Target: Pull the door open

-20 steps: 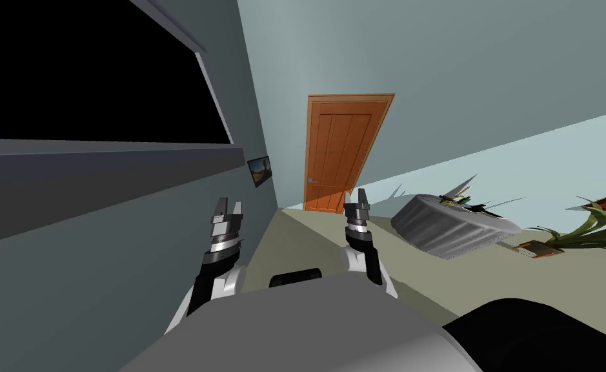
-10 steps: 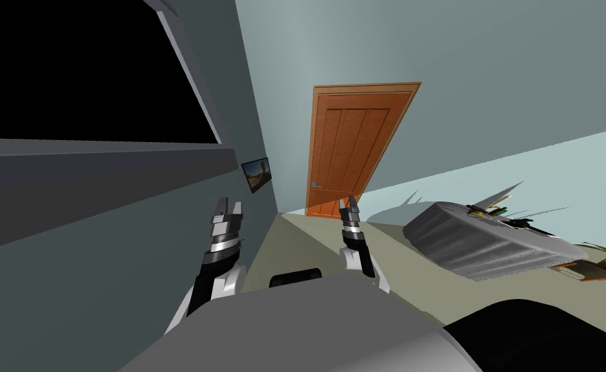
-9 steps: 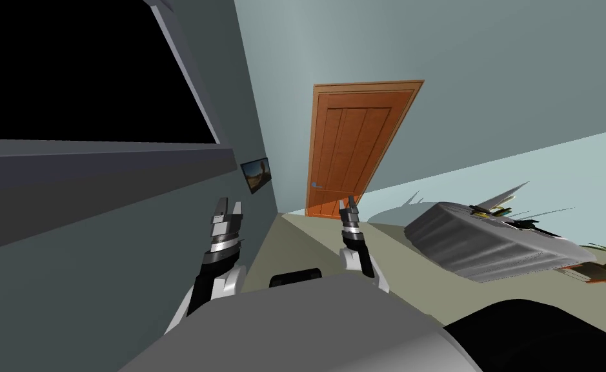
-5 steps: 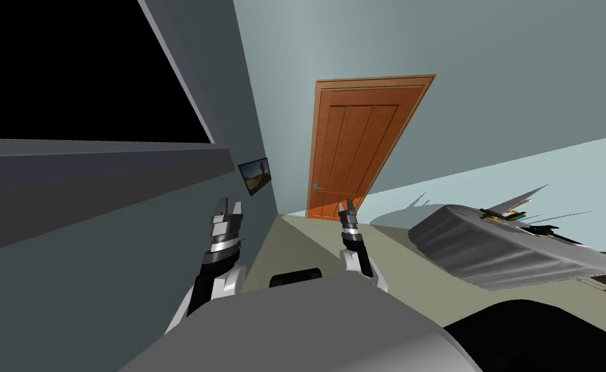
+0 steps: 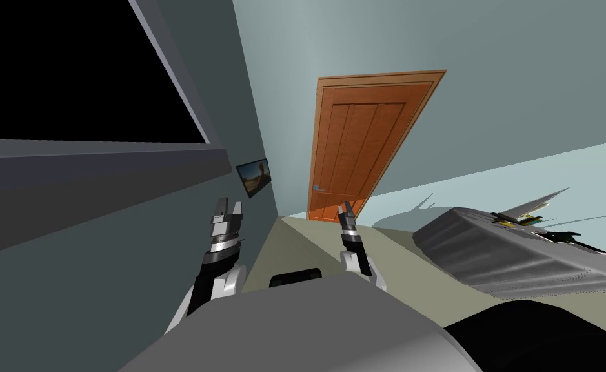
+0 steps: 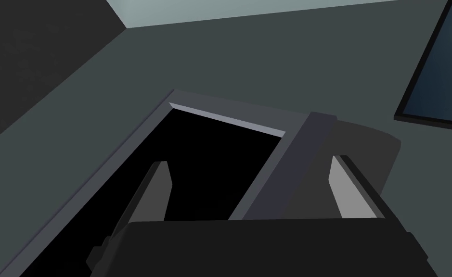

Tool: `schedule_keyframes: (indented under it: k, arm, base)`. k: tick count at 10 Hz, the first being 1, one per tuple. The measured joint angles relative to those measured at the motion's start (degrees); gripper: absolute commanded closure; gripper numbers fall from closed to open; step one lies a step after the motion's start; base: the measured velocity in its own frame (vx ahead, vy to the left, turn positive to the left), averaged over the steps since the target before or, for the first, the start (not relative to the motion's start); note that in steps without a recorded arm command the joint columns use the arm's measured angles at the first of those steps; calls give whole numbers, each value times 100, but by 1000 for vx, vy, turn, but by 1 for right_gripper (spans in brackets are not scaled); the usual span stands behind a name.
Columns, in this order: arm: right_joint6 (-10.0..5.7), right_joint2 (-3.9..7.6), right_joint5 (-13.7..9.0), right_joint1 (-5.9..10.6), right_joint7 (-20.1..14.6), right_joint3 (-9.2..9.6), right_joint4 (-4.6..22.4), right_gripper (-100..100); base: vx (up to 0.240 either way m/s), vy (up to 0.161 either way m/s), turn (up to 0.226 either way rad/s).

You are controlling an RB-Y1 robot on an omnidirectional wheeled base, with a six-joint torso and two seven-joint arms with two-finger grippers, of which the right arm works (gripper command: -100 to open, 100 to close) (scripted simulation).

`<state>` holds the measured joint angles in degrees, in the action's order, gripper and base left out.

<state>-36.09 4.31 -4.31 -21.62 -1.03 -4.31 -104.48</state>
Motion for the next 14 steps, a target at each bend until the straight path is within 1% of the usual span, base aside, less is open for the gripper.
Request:
schedule_keyframes:
  k: [1, 3, 4, 5, 10, 13, 14]
  arm:
    - [-35, 7, 2, 40, -4, -15, 153, -100]
    - [-68, 43, -6, 76, -26, -53, 371, -100]
    - [-97, 62, -10, 125, -38, -78, 522, -100]
    - [-162, 80, -11, 164, -51, -102, 751, -100]
    - [-163, 88, -4, 260, -65, -170, 1251, -100]
    - [-236, 123, -13, 320, -102, -227, 1621, -100]
    - [-264, 138, -18, 386, -111, -254, 1795, -100]
  base:
    - [117, 5, 14]
    - [94, 6, 14]
    - [137, -9, 19]
    - [162, -6, 22]
    - [100, 5, 14]
    - [96, 0, 14]
    - [108, 5, 13]
